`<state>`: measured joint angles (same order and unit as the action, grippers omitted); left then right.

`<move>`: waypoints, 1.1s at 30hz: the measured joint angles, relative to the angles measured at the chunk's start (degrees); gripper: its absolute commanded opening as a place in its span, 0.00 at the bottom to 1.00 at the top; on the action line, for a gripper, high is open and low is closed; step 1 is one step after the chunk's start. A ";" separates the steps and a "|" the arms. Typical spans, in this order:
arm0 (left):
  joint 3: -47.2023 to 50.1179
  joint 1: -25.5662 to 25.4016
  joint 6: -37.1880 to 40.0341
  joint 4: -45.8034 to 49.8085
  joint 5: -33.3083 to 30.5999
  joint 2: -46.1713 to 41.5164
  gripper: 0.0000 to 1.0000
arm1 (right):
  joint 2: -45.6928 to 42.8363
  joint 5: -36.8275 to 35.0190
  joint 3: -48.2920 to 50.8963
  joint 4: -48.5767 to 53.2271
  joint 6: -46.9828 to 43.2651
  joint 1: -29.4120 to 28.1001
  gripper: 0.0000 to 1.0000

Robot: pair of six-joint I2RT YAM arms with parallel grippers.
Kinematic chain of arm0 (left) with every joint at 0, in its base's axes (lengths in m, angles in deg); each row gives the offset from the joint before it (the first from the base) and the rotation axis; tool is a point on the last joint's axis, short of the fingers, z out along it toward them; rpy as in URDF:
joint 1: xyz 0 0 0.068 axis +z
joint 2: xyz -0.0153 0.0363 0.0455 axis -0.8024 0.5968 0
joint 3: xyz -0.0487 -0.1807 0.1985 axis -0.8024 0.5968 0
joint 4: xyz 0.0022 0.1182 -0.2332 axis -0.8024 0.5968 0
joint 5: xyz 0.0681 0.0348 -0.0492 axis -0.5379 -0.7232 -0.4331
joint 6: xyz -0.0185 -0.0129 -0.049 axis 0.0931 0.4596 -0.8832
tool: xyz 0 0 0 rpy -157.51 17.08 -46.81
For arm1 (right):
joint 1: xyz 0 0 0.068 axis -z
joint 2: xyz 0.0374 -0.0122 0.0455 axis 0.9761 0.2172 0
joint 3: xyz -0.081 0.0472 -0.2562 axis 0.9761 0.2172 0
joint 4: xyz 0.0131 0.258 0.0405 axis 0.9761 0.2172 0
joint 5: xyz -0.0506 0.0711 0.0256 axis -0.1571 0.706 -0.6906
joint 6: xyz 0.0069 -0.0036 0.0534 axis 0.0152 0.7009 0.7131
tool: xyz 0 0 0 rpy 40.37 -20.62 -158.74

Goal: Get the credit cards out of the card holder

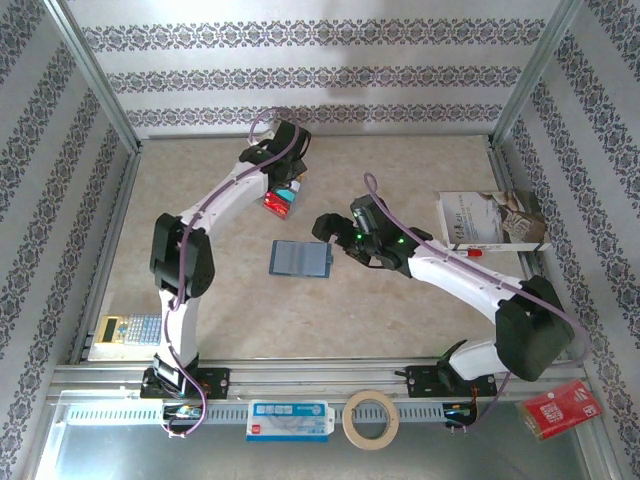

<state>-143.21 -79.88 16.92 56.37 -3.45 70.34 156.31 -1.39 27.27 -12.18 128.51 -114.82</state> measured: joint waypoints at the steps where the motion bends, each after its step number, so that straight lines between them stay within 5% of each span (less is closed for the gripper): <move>1: -1.84 -0.07 -0.46 1.14 -0.87 1.40 0.00 | -0.72 -0.57 0.55 0.26 0.02 0.02 0.98; 14: -20.68 -0.63 -4.15 11.30 -7.15 14.78 0.00 | -2.73 -3.85 3.63 1.88 1.36 0.87 0.98; 33: -25.99 -2.01 -17.42 17.51 -11.02 18.12 0.00 | -2.21 -3.54 3.63 0.39 1.33 1.27 0.98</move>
<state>-169.20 -81.89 -0.50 73.88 -14.46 88.46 154.10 -4.93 30.90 -11.79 129.84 -113.55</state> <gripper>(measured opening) 0.062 0.982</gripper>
